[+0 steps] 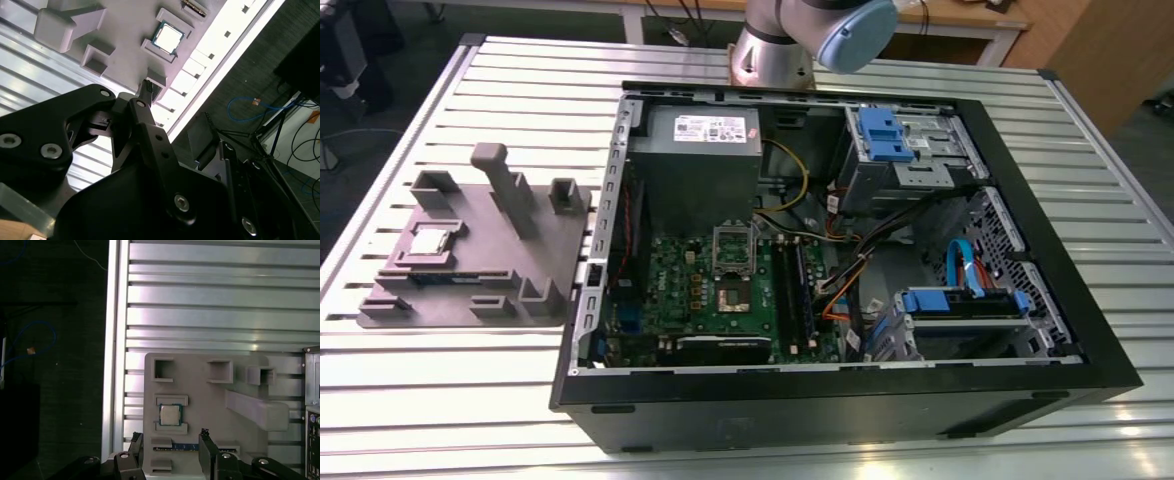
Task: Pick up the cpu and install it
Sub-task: 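Pick up the cpu and move it towards the insertion slot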
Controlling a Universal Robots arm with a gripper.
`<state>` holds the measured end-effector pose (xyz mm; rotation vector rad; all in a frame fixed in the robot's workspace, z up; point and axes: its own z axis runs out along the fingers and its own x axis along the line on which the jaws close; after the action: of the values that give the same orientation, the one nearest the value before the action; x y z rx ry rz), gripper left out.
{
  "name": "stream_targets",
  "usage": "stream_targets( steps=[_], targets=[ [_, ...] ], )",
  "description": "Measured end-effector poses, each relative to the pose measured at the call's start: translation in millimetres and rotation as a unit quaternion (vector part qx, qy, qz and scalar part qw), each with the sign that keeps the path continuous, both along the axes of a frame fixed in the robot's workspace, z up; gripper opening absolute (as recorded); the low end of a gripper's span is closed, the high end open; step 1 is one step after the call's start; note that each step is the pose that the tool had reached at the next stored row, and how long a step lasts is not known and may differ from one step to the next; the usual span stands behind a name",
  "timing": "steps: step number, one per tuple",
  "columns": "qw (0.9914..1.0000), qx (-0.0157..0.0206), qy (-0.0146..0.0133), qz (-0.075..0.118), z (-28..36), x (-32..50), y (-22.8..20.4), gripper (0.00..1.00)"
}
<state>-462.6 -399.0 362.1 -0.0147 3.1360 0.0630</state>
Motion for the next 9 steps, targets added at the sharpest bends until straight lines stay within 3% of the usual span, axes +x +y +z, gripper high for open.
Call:
stream_targets(
  steps=[9],
  targets=[
    [1.0,0.0,0.0,0.001,-3.6,0.0,0.0,0.56]
  ],
)
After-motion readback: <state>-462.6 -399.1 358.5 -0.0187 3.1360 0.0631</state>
